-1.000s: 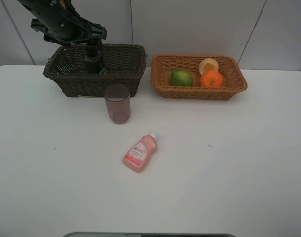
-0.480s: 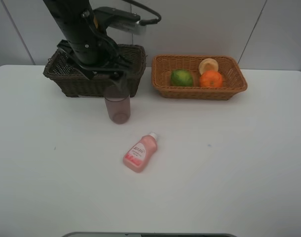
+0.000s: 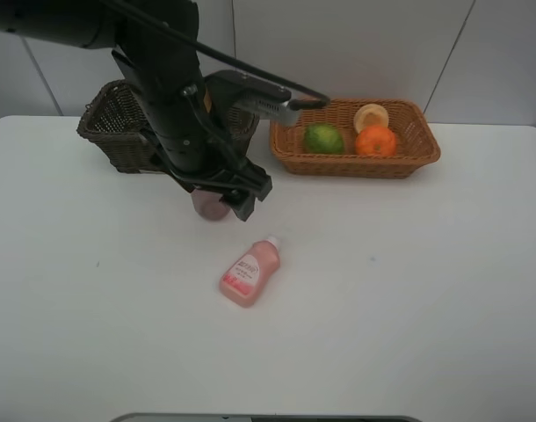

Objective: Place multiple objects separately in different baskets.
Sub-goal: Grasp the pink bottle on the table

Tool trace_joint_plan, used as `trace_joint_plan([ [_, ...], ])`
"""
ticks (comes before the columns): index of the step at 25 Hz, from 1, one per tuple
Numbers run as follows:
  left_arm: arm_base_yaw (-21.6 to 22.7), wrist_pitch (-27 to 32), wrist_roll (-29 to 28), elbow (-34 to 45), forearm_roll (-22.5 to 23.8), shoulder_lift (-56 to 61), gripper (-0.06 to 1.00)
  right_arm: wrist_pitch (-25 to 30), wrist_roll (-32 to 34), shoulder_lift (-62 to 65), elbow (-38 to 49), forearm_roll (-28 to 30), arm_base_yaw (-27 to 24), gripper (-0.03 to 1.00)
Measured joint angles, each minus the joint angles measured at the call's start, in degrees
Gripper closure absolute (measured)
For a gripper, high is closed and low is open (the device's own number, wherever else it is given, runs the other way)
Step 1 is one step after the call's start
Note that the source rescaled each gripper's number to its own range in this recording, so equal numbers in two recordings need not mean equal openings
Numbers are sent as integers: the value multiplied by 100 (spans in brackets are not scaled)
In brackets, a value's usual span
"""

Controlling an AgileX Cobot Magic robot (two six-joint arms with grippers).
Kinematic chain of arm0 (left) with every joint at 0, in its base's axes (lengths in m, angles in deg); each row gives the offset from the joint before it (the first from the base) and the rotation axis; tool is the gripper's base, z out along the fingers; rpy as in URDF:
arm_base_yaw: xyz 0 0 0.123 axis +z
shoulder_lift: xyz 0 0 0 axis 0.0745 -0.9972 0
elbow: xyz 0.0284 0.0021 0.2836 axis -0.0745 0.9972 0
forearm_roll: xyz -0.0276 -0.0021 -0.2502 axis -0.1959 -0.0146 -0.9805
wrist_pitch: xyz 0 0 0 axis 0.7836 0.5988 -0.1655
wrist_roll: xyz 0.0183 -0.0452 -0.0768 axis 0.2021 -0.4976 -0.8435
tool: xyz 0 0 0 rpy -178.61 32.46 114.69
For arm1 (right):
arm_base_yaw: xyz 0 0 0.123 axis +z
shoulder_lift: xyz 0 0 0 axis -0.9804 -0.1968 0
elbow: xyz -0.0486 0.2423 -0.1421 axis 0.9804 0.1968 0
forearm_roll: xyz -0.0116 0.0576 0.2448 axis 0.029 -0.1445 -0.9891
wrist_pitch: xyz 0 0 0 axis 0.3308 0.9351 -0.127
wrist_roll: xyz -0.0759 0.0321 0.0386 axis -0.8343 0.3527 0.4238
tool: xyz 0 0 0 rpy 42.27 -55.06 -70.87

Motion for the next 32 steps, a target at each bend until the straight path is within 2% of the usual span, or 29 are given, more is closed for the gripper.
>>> trace_joint_plan([
  [10,-476,-960,-345,622,-4,-134,-5,0,0,0,0,0,0,7],
  [21,-484,-1095,-392,646,197,-991,-5,0,0,0,0,0,0,7],
  [32,-750,-1310,-392,646,142,-1032,-5,0,0,0,0,0,0,7],
])
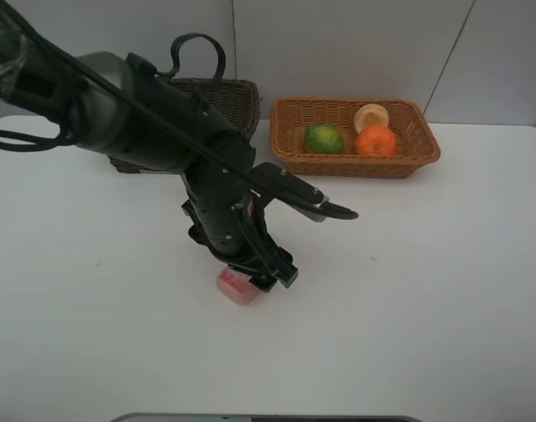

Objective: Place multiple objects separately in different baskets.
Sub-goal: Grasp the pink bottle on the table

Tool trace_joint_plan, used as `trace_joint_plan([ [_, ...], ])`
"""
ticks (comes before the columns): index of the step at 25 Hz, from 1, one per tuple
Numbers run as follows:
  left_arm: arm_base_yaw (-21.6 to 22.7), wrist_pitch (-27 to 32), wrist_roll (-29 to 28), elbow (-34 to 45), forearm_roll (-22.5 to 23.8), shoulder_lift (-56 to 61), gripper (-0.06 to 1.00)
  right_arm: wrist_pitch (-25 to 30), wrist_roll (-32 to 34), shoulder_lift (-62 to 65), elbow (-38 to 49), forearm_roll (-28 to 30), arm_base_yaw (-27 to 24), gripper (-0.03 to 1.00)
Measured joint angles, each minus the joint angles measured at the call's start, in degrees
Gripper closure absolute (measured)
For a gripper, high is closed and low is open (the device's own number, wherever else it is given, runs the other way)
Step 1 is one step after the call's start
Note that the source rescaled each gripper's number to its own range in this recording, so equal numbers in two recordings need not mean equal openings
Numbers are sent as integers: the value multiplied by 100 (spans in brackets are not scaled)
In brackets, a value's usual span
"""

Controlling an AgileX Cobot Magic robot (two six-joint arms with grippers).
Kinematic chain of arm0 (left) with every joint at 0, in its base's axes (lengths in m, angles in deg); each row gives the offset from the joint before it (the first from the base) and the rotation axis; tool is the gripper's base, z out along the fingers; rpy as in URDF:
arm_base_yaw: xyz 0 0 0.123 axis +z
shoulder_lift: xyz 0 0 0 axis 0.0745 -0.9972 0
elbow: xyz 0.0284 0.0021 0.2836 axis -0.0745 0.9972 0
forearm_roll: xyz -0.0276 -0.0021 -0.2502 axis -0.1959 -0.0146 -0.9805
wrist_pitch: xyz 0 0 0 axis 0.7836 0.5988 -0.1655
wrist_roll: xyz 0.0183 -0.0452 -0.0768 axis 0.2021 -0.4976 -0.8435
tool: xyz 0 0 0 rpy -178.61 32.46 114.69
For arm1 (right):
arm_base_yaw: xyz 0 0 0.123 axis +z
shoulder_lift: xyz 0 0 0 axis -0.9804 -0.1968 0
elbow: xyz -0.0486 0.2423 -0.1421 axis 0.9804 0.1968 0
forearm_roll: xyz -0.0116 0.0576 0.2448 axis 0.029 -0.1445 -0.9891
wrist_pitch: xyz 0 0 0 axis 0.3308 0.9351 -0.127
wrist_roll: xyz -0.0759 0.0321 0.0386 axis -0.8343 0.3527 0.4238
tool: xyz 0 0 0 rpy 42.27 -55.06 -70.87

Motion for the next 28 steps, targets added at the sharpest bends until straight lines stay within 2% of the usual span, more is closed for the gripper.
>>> trace_joint_plan([
  [5,0,-94,44,0,-59,-6,-5,0,0,0,0,0,0,7],
  [14,0,-247,665,0,-312,-6,-5,0,0,0,0,0,0,7],
  [18,0,-279,1202,-25,-400,-7,-5,0,0,0,0,0,0,7],
  [26,0,-180,2788,-174,-406,-7,-5,0,0,0,0,0,0,7],
  [28,27,-180,2979,-174,-429,-7,-5,0,0,0,0,0,0,7],
])
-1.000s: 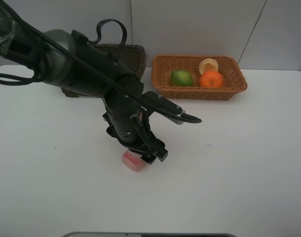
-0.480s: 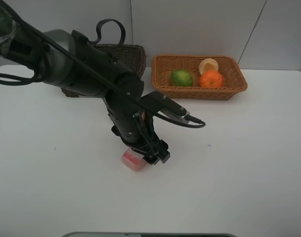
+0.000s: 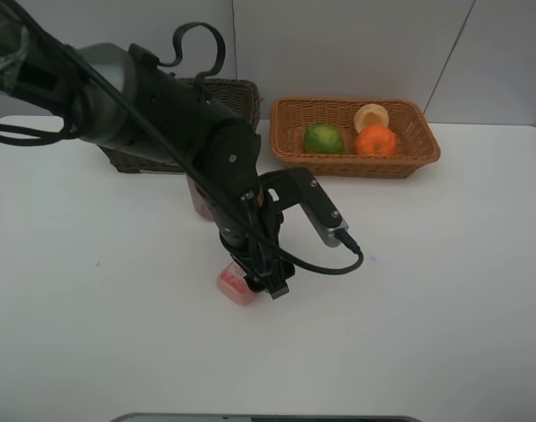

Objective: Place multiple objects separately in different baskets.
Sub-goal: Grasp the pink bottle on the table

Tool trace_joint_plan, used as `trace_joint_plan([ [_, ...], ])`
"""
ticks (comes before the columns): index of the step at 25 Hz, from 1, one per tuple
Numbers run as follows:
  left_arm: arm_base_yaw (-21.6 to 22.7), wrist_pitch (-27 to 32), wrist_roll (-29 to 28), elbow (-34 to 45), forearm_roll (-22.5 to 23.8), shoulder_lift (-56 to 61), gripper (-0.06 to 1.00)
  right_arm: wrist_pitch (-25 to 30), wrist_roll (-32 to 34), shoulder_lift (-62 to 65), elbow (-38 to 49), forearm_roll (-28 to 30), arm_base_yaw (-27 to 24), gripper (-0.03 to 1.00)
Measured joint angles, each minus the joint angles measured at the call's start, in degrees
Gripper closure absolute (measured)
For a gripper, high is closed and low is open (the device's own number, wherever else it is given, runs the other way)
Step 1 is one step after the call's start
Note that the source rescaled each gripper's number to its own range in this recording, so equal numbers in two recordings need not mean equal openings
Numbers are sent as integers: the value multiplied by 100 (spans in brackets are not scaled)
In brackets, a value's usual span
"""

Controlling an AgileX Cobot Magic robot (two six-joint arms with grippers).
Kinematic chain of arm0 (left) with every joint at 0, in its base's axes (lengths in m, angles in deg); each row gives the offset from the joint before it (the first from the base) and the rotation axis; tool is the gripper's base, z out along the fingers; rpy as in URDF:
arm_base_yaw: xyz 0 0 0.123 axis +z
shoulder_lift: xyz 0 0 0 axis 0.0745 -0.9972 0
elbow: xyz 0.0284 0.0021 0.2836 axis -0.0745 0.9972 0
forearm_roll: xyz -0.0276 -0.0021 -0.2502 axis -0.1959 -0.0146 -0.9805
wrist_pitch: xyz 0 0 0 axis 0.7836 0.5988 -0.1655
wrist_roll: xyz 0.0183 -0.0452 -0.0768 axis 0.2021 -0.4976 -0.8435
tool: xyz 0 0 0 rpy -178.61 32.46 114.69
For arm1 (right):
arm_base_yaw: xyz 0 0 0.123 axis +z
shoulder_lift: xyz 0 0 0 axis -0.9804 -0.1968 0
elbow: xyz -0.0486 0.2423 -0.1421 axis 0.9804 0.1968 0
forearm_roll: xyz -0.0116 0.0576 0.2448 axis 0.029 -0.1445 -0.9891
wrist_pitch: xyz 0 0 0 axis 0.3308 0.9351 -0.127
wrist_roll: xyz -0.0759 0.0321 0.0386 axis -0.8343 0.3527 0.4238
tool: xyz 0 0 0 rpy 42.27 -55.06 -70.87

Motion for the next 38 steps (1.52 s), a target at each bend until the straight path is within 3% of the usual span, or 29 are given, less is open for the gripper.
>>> trace_joint_plan([
  [8,230,-65,46,0,-15,-30,-5,0,0,0,0,0,0,7],
  [30,237,-340,64,0,-32,-527,-5,0,0,0,0,0,0,7],
  [33,237,-266,64,0,-32,-527,4,0,0,0,0,0,0,7],
  [37,237,-265,64,0,-32,-527,34,0,0,0,0,0,0,7],
  [38,237,-265,64,0,-32,-527,35,0,0,0,0,0,0,7],
])
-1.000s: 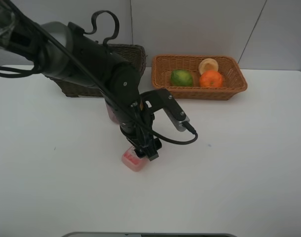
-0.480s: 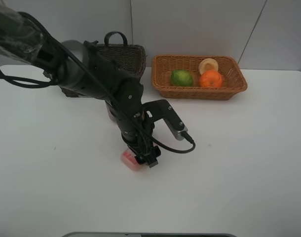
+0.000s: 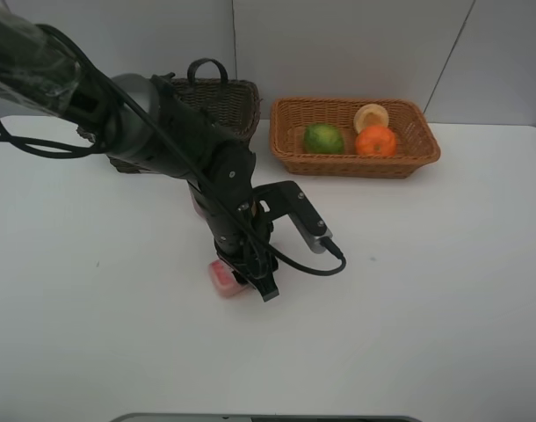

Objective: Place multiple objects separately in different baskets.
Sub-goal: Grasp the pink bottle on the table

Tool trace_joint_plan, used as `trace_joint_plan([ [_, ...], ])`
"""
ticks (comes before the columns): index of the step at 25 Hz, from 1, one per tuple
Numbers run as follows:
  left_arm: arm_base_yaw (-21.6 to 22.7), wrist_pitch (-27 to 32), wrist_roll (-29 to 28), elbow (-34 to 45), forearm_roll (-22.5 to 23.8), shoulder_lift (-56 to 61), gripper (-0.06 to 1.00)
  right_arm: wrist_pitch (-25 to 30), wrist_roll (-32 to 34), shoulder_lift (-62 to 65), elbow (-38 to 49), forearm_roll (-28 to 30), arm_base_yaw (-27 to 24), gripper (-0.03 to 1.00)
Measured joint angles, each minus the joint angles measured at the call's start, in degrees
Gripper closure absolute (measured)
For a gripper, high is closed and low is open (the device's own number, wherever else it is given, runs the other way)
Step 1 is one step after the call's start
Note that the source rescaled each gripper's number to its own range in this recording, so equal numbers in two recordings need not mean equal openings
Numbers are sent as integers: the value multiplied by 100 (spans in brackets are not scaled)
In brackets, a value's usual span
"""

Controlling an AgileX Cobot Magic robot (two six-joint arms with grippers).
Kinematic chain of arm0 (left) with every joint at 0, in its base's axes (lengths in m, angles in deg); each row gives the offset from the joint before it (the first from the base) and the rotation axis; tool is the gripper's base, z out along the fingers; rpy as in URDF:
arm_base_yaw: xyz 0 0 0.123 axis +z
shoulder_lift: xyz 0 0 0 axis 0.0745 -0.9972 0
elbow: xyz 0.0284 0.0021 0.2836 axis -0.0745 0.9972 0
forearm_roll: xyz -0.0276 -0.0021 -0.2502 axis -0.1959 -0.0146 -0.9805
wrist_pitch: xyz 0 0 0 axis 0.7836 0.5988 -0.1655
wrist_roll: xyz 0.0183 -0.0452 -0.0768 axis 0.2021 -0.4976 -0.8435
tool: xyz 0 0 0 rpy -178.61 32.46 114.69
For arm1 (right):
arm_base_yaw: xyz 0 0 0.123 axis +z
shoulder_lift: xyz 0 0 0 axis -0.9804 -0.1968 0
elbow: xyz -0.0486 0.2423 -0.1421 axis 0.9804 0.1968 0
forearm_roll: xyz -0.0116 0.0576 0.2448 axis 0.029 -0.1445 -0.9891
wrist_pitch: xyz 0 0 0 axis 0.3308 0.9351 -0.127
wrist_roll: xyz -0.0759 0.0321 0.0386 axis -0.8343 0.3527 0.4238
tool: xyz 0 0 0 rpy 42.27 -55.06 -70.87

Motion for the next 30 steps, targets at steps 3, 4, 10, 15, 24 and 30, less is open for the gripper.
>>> trace_joint_plan([
  [3,0,0,0,0,0,0,34,0,0,0,0,0,0,7],
  [4,0,0,0,0,0,0,34,0,0,0,0,0,0,7],
  [10,0,0,0,0,0,0,34,0,0,0,0,0,0,7],
  [15,0,0,0,0,0,0,34,0,0,0,0,0,0,7],
  [24,0,0,0,0,11,7,34,0,0,0,0,0,0,7],
  [30,0,308,0,-201,106,418,34,0,0,0,0,0,0,7],
])
